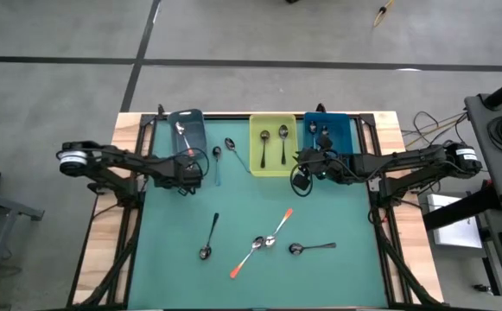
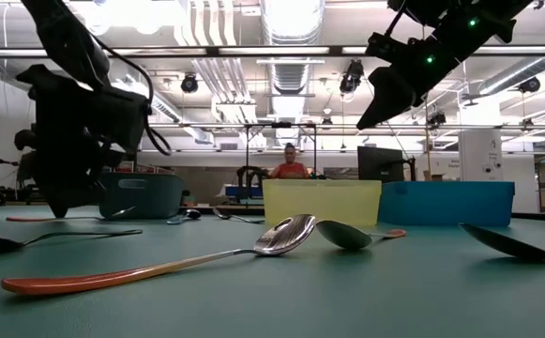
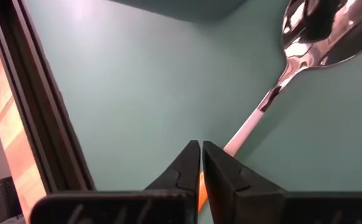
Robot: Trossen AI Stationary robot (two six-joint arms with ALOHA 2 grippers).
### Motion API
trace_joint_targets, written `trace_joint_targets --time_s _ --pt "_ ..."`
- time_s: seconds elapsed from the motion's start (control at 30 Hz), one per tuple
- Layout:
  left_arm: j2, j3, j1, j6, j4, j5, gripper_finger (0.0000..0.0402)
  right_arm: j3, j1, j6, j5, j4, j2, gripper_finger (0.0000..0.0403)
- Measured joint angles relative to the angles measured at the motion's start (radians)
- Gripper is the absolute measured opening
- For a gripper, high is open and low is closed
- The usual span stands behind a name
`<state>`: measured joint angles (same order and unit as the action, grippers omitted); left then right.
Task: Sort silverware by color (type)
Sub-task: Put the orange spoon into the green bin
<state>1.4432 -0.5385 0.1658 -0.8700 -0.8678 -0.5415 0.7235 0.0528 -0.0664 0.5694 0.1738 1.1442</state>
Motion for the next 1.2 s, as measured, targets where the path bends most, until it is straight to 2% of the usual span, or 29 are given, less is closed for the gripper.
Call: trace_joint_targets --time_s 0.37,0.67,0.83,0.93,1.03,1.2 --pt "0.037 -0.013 -0.011 0.0 0.002 0.041 0.0 0.0 0.0 0.0 0.0 -0.001 0.0 0.0068" --pt "0.021 -0.07 -0.064 0.0 -0.036 0.194 0.0 0.0 0.0 -0.001 0.0 -0.001 0.0 0.0068" --pt "-0.011 -0.124 -0.097 0.044 -0.052 0.336 0.0 0.0 0.0 0.001 0.0 0.0 0.0 0.0068" --pt "-0.049 -0.145 -0.121 0.049 -0.053 0.366 0.0 0.0 0.0 0.006 0.0 0.0 0.0 0.0068" --pt "-0.101 -0.149 -0.122 -0.027 -0.057 0.368 0.0 0.0 0.0 0.006 0.0 0.0 0.0 0.0068" --pt "-0.173 -0.147 -0.122 -0.255 -0.046 0.321 0.0 0.0 0.0 0.006 0.0 -0.001 0.0 0.0068"
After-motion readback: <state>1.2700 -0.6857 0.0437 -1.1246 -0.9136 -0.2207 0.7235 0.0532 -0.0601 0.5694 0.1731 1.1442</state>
